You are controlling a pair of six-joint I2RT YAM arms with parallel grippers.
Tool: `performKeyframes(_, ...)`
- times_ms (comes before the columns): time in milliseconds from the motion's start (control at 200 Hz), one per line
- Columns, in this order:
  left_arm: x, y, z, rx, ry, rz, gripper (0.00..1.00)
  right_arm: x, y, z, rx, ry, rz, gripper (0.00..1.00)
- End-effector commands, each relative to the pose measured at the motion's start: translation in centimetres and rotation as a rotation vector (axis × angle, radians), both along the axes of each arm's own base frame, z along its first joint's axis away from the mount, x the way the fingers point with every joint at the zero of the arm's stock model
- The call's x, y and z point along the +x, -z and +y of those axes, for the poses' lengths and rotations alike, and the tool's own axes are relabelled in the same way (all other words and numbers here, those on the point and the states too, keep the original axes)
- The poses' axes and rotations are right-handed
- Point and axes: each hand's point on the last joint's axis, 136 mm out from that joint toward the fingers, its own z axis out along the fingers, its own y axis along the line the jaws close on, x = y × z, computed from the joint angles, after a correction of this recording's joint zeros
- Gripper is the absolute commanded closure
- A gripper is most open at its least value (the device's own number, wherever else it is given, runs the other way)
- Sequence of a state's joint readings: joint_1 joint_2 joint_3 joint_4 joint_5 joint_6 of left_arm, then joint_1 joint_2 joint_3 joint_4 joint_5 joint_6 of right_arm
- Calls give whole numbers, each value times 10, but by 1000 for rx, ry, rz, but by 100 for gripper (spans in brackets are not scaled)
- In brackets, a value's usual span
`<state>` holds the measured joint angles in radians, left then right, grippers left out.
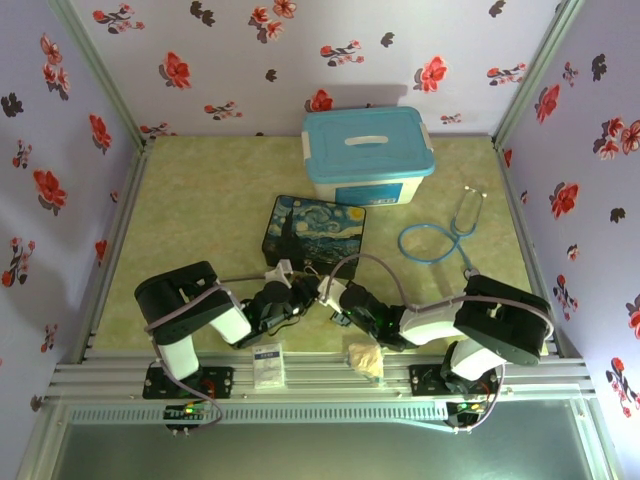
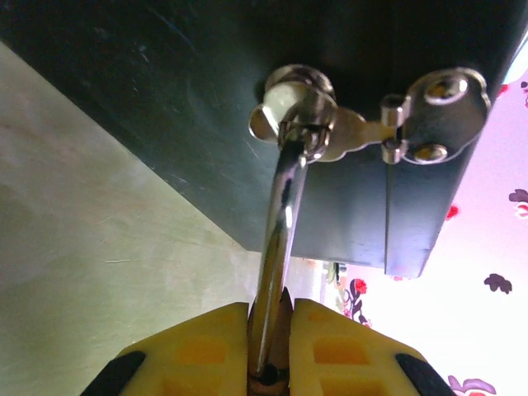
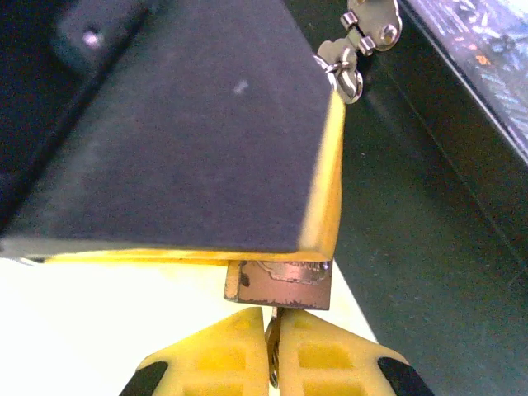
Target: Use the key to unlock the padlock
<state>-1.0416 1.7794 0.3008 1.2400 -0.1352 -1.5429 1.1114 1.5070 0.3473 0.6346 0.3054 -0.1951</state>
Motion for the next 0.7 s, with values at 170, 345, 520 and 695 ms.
performKeyframes(170, -11, 1, -4, -7, 56, -4, 97, -14, -23, 27, 343, -81, 232, 96)
performKeyframes(345, -11, 5, 1, 19, 47, -10, 81, -13, -22, 25, 392, -70, 277, 97)
performKeyframes(520, -10, 7, 0, 74, 65, -21, 70, -15, -19, 26, 406, -67, 310, 96)
performKeyframes(695, -10, 8, 4, 223, 95, -43, 80, -15, -12, 24, 398, -46, 330, 94)
